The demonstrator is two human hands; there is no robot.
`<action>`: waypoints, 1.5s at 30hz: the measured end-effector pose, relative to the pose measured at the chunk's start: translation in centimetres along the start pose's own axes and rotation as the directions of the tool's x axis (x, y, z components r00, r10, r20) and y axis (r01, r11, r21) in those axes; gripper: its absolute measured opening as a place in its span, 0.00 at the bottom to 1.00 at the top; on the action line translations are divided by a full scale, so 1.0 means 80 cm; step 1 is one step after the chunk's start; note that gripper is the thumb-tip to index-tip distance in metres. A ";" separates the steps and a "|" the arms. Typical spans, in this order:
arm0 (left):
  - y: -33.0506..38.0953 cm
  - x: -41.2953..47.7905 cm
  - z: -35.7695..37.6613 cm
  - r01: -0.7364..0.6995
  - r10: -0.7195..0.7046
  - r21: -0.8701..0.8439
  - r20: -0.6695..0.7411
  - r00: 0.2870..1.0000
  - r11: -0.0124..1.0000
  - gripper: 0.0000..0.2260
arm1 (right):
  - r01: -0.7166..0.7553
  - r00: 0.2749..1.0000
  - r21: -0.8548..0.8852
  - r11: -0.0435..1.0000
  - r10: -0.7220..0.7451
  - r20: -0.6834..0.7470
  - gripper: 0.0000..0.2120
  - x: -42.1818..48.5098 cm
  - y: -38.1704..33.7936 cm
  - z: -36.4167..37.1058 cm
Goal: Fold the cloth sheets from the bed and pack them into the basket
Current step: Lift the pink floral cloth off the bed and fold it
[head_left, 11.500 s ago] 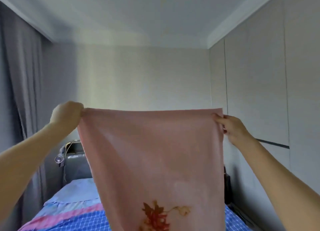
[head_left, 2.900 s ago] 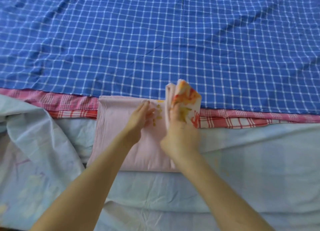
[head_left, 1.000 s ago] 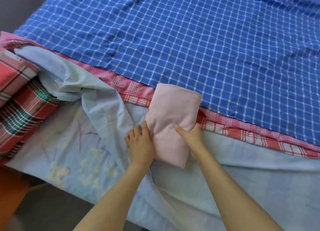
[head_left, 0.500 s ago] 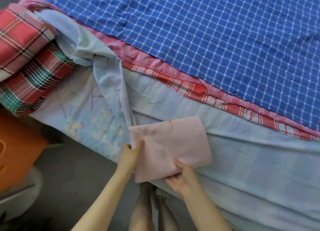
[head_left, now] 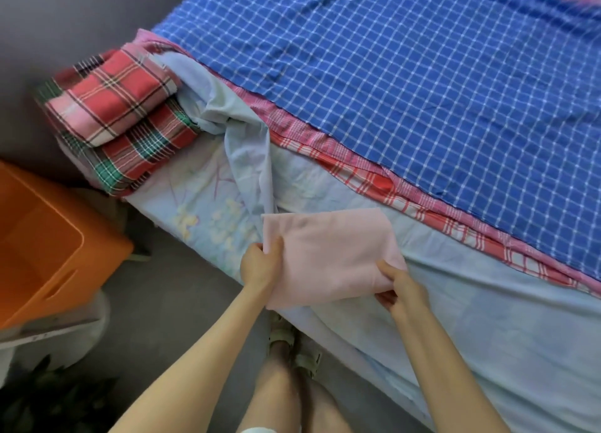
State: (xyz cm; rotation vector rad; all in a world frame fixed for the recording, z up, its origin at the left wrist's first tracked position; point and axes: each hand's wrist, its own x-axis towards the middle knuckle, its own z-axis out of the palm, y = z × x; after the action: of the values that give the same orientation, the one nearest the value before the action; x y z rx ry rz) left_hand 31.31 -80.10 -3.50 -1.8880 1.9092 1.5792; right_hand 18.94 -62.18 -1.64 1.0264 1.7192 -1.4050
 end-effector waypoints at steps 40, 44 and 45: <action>0.069 0.422 -0.509 0.169 -0.057 -0.265 0.385 0.921 0.949 0.18 | 0.433 0.901 -0.773 0.465 -0.258 0.349 0.10 -0.071 -0.050 0.674; 0.089 0.473 -0.507 0.279 -0.174 -0.429 0.266 0.948 0.859 0.22 | 0.537 0.841 -0.733 0.417 -0.199 0.503 0.46 -0.091 -0.090 0.711; 0.094 0.482 -0.499 0.268 -0.174 -0.445 0.240 0.955 0.855 0.20 | 0.556 0.823 -0.711 0.429 -0.170 0.541 0.48 -0.094 -0.096 0.720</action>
State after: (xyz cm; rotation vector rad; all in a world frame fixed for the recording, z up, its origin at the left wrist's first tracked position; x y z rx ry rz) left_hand 39.27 -135.52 -3.88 -1.9250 1.2470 2.1978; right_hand 16.91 -120.77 -2.29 -0.2311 2.0099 -0.6725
